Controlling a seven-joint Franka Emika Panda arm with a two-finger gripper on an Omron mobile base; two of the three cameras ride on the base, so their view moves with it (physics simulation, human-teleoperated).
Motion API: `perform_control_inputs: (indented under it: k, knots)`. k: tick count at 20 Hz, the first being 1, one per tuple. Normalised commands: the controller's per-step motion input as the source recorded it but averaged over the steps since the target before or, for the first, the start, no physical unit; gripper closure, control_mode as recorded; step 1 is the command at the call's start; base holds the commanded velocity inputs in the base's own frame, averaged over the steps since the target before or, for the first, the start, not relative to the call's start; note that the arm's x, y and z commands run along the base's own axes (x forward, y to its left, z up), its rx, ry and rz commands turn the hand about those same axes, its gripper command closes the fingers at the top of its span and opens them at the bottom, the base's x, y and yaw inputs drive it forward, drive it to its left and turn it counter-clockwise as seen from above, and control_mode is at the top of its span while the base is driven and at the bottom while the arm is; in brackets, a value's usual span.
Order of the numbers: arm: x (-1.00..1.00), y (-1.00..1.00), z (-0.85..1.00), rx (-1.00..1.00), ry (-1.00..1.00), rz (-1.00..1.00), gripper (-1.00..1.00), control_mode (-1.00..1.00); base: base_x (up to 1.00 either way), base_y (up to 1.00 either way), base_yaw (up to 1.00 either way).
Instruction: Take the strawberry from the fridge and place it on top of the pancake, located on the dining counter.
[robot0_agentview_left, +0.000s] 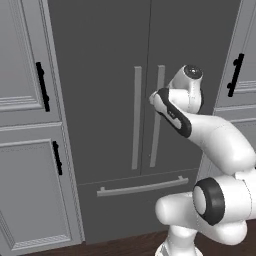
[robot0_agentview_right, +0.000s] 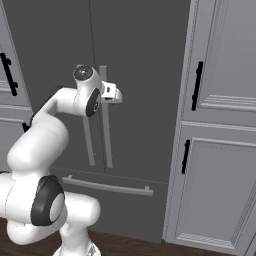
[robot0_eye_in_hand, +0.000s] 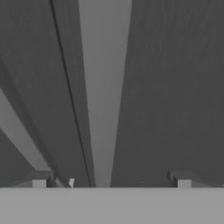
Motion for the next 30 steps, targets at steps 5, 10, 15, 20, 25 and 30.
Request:
perform_control_inputs:
  k: [5, 10, 15, 20, 25, 30]
  knots:
    - [0.25, 0.43, 0.0, 0.0, -0.09, -0.07, -1.0, -1.0, 0.0, 0.0, 0.0]
    - [0.34, 0.0, 0.0, 0.0, -0.02, -0.11, -1.0, -1.0, 0.0, 0.0, 0.0]
    - [0.37, -0.19, 0.0, 0.0, 0.0, -0.04, -1.0, -1.0, 0.0, 0.0, 0.0]
    - [0.47, -0.01, 0.0, 0.0, 0.0, 0.0, -1.0, -1.0, 0.0, 0.0, 0.0]
    - [0.34, 0.0, -0.13, 0.0, -0.06, 0.0, -1.0, -1.0, 0.0, 0.0, 0.0]
    - [0.48, 0.0, -0.24, 0.0, -0.05, 0.0, -1.0, -1.0, 0.0, 0.0, 0.0]
